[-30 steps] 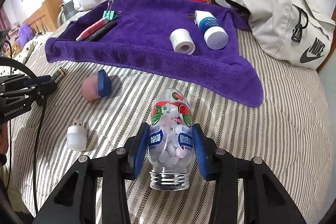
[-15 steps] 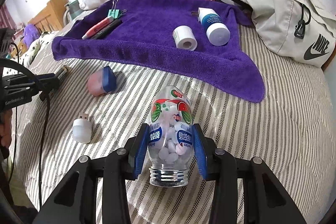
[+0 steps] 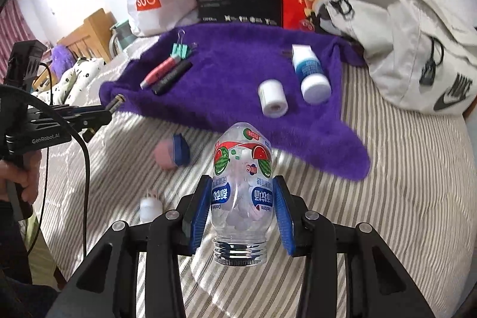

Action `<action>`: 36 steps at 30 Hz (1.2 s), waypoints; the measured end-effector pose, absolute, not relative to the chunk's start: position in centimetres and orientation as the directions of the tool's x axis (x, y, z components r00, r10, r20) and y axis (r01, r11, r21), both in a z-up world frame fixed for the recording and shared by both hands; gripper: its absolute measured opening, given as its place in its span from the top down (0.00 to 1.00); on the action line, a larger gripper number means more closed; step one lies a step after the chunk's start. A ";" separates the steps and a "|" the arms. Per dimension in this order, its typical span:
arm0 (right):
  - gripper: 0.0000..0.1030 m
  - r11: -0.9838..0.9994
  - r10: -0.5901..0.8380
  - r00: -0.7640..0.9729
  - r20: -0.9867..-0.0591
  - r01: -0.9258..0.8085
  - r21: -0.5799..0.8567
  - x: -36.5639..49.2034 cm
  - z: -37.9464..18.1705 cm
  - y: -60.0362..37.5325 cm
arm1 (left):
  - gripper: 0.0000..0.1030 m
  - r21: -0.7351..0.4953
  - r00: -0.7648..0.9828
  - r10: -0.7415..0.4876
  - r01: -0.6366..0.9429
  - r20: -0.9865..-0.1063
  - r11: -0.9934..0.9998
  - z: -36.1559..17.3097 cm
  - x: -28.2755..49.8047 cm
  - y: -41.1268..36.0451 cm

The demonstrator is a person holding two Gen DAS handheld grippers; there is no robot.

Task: Organize rigid objects
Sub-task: 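Carry the Grand Reserve box and mint bottle over the purple towel with both grippers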

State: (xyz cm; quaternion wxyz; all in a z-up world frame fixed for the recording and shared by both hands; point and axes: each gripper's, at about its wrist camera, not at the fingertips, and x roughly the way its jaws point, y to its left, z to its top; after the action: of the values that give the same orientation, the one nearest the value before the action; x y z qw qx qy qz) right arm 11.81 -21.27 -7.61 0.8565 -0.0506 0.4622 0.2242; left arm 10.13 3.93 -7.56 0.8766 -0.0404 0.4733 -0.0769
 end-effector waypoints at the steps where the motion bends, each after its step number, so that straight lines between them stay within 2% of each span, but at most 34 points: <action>1: 0.60 0.894 0.338 0.476 -0.812 -0.432 0.119 12.3 -7.2 -21.2 | 0.78 -0.143 0.542 -0.175 0.100 -0.822 0.985 -7.3 10.5 3.9; 11: 0.60 0.874 0.355 0.497 -0.791 -0.476 0.093 20.4 -4.7 -18.3 | 0.78 -0.145 0.554 -0.167 0.083 -0.816 0.986 -5.9 13.3 5.6; 22: 0.60 0.874 0.296 0.432 -0.852 -0.482 0.059 29.6 -9.3 -14.8 | 0.78 -0.157 0.543 -0.168 0.066 -0.823 0.985 -6.4 15.4 7.2; 29: 0.60 0.876 0.231 0.411 -0.882 -0.483 0.004 30.6 -11.8 -13.9 | 0.78 -0.156 0.540 -0.173 0.077 -0.824 0.985 -6.5 16.5 7.2; 36: 0.60 0.869 0.240 0.418 -0.876 -0.494 0.002 30.6 -12.1 -13.9 | 0.78 -0.159 0.538 -0.174 0.074 -0.825 0.984 -6.6 17.2 7.4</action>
State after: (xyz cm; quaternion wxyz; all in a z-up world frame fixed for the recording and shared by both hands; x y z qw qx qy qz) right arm 30.59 -13.94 -12.12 0.8320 -0.1293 0.4924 0.2207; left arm 17.15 7.37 -6.59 0.8754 -0.0525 0.4752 -0.0710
